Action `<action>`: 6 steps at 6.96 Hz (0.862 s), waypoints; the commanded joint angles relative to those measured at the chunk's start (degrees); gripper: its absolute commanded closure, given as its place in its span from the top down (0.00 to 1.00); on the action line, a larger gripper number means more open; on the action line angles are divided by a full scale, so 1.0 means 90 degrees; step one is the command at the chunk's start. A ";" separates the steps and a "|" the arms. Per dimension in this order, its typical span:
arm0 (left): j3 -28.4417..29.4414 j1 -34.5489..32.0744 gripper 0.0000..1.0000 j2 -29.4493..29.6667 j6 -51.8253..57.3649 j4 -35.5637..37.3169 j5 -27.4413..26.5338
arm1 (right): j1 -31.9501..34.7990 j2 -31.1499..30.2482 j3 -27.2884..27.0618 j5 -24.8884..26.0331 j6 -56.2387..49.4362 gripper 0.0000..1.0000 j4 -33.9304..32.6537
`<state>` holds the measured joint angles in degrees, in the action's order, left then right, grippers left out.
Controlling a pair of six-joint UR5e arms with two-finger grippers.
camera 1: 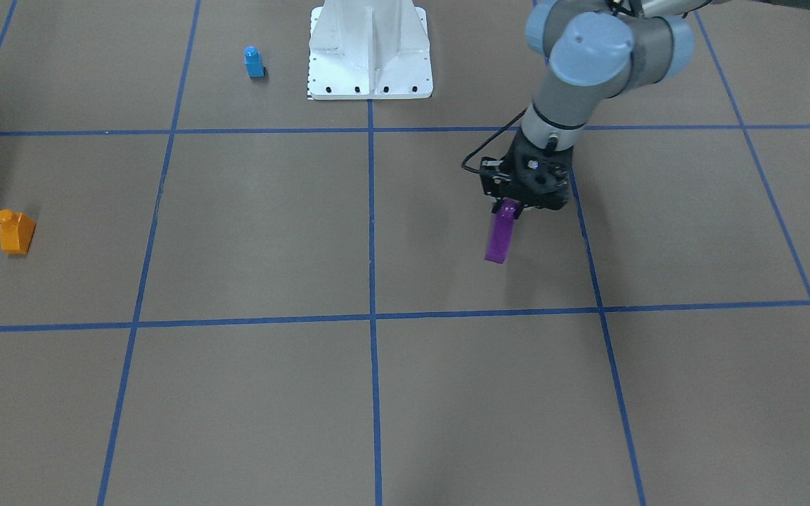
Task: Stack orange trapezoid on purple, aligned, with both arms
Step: 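Carry the purple block with the left gripper to the table center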
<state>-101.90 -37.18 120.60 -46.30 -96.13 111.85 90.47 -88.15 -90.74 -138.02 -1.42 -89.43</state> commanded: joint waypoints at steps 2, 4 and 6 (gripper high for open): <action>0.1893 0.0420 0.00 0.1880 0.1089 -0.0003 -0.0572 | 0.0006 0.0000 0.0034 -0.0093 0.0001 1.00 -0.0004; 0.2492 0.0459 0.00 0.2555 0.1528 0.0569 -0.0582 | -0.0003 0.0010 0.0043 -0.0124 0.0001 1.00 -0.0004; 0.2707 0.0527 0.00 0.2567 0.1775 0.0642 -0.0572 | -0.0003 0.0049 0.0034 -0.0162 0.0001 1.00 -0.0004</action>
<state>-79.18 -32.88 143.16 -31.52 -90.88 106.65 90.45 -87.88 -90.37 -139.19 -1.41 -89.47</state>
